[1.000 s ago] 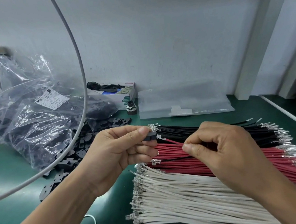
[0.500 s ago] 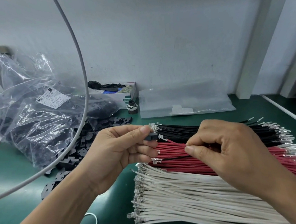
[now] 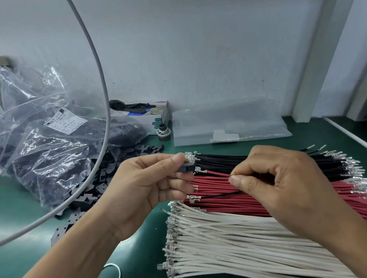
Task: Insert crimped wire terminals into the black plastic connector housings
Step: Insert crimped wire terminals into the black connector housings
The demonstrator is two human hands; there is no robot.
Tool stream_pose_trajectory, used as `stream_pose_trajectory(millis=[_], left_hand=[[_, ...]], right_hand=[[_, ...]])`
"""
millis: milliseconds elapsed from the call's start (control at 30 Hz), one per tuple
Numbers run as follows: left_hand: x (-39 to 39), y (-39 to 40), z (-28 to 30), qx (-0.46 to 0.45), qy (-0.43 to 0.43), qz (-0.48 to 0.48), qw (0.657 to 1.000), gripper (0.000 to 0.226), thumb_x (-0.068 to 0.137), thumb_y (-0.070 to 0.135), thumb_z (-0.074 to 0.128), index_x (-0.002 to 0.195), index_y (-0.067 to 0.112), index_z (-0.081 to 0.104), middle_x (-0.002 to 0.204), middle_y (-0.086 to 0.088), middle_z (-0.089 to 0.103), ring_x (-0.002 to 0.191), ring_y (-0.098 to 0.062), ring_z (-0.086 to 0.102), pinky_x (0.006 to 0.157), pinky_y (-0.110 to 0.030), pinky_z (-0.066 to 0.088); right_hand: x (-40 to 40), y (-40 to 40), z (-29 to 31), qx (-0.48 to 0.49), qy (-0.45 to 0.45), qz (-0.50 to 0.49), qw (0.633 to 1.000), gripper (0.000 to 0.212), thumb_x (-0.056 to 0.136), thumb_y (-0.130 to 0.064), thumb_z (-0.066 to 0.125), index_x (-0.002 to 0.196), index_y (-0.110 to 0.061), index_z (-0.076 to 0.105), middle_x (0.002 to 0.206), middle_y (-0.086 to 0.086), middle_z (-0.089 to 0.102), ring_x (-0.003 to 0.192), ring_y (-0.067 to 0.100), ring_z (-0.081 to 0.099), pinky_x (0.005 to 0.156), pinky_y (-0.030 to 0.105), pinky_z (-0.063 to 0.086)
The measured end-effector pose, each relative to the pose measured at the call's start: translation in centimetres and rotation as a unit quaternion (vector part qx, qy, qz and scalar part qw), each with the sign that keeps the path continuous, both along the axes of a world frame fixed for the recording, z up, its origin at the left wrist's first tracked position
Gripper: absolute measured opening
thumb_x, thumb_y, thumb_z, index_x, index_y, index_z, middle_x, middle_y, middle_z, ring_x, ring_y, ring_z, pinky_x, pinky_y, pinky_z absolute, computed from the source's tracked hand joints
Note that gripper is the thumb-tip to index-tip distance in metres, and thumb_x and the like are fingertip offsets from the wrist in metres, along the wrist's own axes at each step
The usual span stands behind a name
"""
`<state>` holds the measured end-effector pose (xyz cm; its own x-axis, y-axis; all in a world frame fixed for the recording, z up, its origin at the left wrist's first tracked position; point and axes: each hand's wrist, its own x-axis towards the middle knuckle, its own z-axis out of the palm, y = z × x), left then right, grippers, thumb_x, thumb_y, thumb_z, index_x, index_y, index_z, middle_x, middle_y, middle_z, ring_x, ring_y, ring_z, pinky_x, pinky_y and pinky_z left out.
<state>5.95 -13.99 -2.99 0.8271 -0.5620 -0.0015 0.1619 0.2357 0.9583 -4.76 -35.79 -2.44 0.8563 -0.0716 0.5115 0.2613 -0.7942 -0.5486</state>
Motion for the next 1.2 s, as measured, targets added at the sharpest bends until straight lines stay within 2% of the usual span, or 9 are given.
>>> stream_pose_trajectory(millis=[167, 400, 600, 733, 867, 1200], left_hand=[[0.1, 0.1, 0.0, 0.000, -0.001, 0.001, 1.000, 0.030, 0.076, 0.025, 0.080, 0.095, 0.001, 0.080, 0.084, -0.023, 0.074, 0.064, -0.025, 0.073, 0.058, -0.027, 0.060], [0.1, 0.0, 0.0, 0.008, -0.005, -0.003, 1.000, 0.028, 0.076, 0.023, 0.088, 0.094, 0.003, 0.081, 0.083, -0.021, 0.074, 0.064, -0.024, 0.073, 0.058, -0.027, 0.060], [0.0, 0.0, 0.0, 0.000, 0.002, -0.002, 1.000, 0.031, 0.076, 0.026, 0.078, 0.095, 0.001, 0.080, 0.082, -0.021, 0.074, 0.063, -0.024, 0.072, 0.058, -0.027, 0.060], [0.1, 0.1, -0.1, 0.004, -0.002, -0.006, 1.000, 0.028, 0.079, 0.023, 0.084, 0.095, 0.000, 0.080, 0.083, -0.021, 0.074, 0.063, -0.024, 0.071, 0.058, -0.027, 0.060], [-0.1, 0.1, 0.0, 0.039, -0.038, -0.012, 0.998, 0.031, 0.076, 0.025, 0.089, 0.092, 0.000, 0.080, 0.083, -0.022, 0.075, 0.063, -0.024, 0.072, 0.058, -0.026, 0.059], [-0.7, -0.9, -0.5, 0.001, -0.010, 0.019, 1.000, 0.031, 0.070, 0.030, 0.082, 0.086, 0.004, 0.081, 0.079, -0.020, 0.074, 0.059, -0.022, 0.070, 0.053, -0.025, 0.058]], right_hand=[[0.0, 0.1, 0.0, 0.016, -0.007, 0.005, 1.000, 0.011, 0.082, -0.038, 0.069, 0.072, -0.035, 0.073, 0.076, -0.014, 0.065, 0.073, 0.015, 0.062, 0.063, 0.029, 0.047], [0.0, 0.0, 0.0, 0.001, 0.007, 0.006, 1.000, 0.011, 0.082, -0.037, 0.070, 0.071, -0.035, 0.072, 0.076, -0.014, 0.064, 0.074, 0.014, 0.062, 0.064, 0.034, 0.048], [0.1, 0.0, -0.1, 0.029, 0.007, 0.005, 1.000, 0.012, 0.081, -0.039, 0.070, 0.071, -0.035, 0.073, 0.075, -0.014, 0.065, 0.072, 0.013, 0.062, 0.064, 0.030, 0.047], [0.0, -0.1, 0.0, -0.010, 0.006, 0.005, 1.000, 0.012, 0.083, -0.037, 0.071, 0.072, -0.035, 0.073, 0.076, -0.013, 0.064, 0.072, 0.014, 0.061, 0.064, 0.034, 0.048], [-0.2, 0.0, 0.2, -0.076, -0.005, -0.013, 0.997, 0.014, 0.087, -0.039, 0.069, 0.073, -0.037, 0.071, 0.078, -0.016, 0.062, 0.075, 0.011, 0.061, 0.062, 0.029, 0.045], [-0.1, 1.7, -0.8, -0.072, -0.023, -0.025, 0.997, 0.017, 0.094, -0.040, 0.056, 0.080, -0.035, 0.064, 0.079, -0.016, 0.056, 0.073, 0.009, 0.057, 0.060, 0.033, 0.048]])
